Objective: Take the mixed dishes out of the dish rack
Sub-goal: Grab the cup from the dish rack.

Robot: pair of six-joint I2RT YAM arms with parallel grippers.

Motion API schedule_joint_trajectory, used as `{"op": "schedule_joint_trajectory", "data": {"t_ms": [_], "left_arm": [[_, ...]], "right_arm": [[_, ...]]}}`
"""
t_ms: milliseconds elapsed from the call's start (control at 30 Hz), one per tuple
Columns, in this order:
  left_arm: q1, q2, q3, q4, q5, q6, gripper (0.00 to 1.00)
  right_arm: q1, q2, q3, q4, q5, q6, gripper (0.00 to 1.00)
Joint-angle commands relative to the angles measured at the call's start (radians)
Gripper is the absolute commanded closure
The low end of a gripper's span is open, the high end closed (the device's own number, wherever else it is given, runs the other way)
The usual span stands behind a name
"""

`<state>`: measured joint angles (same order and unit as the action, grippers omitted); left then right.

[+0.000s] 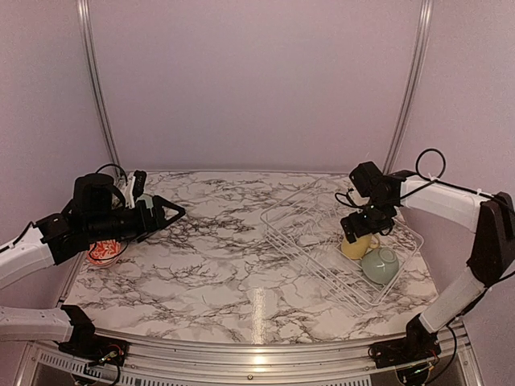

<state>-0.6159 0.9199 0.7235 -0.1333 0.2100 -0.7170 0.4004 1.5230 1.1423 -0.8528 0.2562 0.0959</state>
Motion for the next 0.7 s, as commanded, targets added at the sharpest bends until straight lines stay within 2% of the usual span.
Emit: {"op": "schedule_joint_trajectory", "data": {"t_ms": [0, 367, 667], "left_arm": [[-0.005, 0.014, 0.019, -0.034, 0.012, 0.020, 0.01], [-0.005, 0.037, 0.034, -0.066, 0.010, 0.041, 0.01], [-0.005, 0.047, 0.038, -0.064, 0.005, 0.030, 0.01]], "right_arm": [[0.012, 0.023, 0.036, 0.021, 0.011, -0.062, 0.04], [0.015, 0.089, 0.048, 0.027, 0.003, -0.076, 0.08], [0.015, 0.091, 0.047, 0.000, 0.015, -0.024, 0.25]]}}
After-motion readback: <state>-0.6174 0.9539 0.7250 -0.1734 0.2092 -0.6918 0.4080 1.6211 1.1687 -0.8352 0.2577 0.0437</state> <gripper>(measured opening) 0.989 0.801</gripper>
